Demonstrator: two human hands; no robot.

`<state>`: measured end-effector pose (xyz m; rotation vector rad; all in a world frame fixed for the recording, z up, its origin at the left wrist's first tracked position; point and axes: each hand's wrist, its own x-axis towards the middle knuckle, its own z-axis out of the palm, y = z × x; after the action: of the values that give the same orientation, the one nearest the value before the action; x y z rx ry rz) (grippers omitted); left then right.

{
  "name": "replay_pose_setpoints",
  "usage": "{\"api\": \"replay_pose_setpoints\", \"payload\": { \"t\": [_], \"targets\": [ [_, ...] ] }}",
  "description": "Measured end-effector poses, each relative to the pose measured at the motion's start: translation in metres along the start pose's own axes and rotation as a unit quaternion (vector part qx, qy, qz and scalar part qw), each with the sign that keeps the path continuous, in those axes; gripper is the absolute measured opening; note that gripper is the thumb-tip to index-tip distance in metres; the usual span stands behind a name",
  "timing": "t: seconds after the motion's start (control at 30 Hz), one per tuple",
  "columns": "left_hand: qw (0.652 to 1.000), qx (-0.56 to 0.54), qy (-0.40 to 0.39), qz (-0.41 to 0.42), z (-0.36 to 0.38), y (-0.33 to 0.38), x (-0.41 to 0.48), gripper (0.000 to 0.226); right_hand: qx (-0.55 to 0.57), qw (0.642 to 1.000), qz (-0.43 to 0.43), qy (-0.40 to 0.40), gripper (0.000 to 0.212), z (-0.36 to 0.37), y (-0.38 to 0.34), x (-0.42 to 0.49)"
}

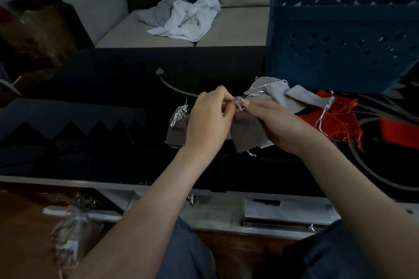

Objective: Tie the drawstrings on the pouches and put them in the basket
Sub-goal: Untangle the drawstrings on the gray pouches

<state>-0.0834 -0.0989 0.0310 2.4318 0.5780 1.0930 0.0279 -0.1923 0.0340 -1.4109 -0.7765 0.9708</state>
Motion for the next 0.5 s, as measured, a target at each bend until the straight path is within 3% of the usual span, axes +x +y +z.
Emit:
{"api": "replay_pose_setpoints", "payload": {
  "t": [0.27, 0.5],
  "targets": [
    [0.998, -0.051, -0.013, 0.035, 0.0014, 0.0012, -0.0034, 0.005, -0.079, 0.997, -0.017, 0.017, 0.019, -0.0041, -0.0015, -0.0001],
    [0.997, -0.068, 0.010, 0.046, 0.0021, 0.0029, -0.0033, 0.015, -0.063, 0.995, -0.053, 0.060, 0.019, -0.0016, -0.0021, 0.0011]
  ]
}}
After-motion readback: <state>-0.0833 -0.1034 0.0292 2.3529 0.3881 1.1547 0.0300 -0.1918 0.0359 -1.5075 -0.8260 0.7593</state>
